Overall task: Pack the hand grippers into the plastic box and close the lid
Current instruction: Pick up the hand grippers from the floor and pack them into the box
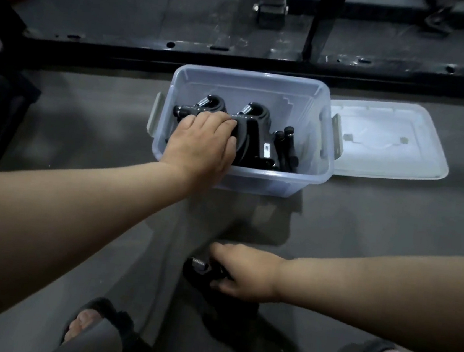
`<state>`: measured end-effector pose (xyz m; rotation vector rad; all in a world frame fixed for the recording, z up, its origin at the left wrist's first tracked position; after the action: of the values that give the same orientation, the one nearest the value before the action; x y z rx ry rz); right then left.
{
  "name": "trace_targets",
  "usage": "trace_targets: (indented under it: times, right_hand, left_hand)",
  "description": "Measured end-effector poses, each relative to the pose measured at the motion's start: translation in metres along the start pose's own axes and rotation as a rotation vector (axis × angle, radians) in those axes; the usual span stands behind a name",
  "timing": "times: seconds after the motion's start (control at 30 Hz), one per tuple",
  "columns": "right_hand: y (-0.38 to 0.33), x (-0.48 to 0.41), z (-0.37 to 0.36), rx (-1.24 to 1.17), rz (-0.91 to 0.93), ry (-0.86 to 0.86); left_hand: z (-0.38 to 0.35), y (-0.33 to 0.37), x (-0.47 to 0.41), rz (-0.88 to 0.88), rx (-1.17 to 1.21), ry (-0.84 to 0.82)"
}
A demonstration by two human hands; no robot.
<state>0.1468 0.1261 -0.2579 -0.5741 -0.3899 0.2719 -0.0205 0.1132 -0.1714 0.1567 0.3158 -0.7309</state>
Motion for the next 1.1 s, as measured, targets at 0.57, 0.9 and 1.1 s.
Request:
trace_targets:
  times: [0.57, 0.9, 1.1]
  right_hand:
    - [0.116, 0.004, 0.269, -0.670, -0.357, 0.982]
    - [0.106, -0.060, 0.250, -0.601, -0.451, 0.662]
    - [0.083, -0.065, 0.249, -0.553, -0.339, 0.616]
  left_hand:
    - [-0.013, 0.017, -0.048, 0.120, 0.372, 0.005]
    - [-0.027, 0.017, -0.053, 0.203, 0.516, -0.010]
    - [-0.015, 0.017, -0.055, 0.324, 0.762, -0.011]
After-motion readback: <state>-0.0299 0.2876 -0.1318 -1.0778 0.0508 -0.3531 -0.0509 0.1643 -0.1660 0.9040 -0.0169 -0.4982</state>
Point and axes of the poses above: each hand's wrist, its own x-axis away from the middle knuckle, its own z-axis out of the back of the hand, y = z × x, the point moved 7 cm from there along -x, towards the middle knuckle, and after that the axes turned 13 degrees about y, right-handed, at the moved point
